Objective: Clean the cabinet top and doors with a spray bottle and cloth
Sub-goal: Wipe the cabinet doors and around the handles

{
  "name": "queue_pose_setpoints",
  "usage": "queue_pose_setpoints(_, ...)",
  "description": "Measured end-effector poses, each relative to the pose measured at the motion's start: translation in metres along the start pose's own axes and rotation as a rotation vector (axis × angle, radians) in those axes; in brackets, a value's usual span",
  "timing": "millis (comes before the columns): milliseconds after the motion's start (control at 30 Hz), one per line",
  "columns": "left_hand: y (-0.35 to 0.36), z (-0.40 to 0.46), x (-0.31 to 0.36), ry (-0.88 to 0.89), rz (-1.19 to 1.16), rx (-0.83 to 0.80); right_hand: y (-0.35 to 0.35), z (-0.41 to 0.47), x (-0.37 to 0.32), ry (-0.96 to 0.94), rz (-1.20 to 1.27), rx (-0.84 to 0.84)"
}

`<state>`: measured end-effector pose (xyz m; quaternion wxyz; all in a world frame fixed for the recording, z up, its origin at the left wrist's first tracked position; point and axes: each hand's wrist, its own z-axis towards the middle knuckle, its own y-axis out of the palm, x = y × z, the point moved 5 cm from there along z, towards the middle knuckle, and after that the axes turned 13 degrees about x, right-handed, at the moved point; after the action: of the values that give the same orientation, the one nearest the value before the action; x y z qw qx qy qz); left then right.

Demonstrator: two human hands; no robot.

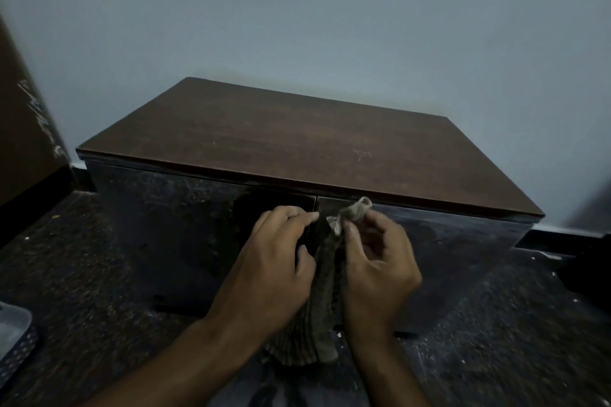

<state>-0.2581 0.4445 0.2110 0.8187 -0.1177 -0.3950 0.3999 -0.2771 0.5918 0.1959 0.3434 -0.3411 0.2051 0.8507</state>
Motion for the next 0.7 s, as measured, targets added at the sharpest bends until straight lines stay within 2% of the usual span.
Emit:
queue_pose_setpoints(100,-0.001,0.002,0.000,0.004,0.022,0.043,0.015,-0.001,-0.009,-0.208,-0.027,-0.018)
queue_pose_setpoints(233,-0.004,0.001,-0.007,-0.020,0.052,0.054,0.041,-0.024,-0.009,-0.477,-0.118,-0.211)
queue_pose_setpoints(300,-0.004,0.001,-0.010,-0.030,0.058,0.049,0.042,-0.028,-0.009,-0.552,-0.116,-0.239)
queue_pose_setpoints(433,-0.006,0.004,-0.013,-0.021,0.058,0.078,0.026,-0.011,0.002,-0.410,-0.141,-0.045)
queue_pose_setpoints(500,-0.006,0.004,-0.013,-0.013,0.054,0.085,0.033,-0.016,-0.005,-0.417,-0.130,-0.065)
queue_pose_setpoints(600,-0.003,0.003,-0.011,-0.001,0.042,0.084,0.044,-0.026,-0.014,-0.490,-0.100,-0.200)
queue_pose_setpoints(700,-0.001,0.003,-0.011,0.019,0.030,0.081,0.027,-0.012,0.003,-0.395,-0.135,-0.093)
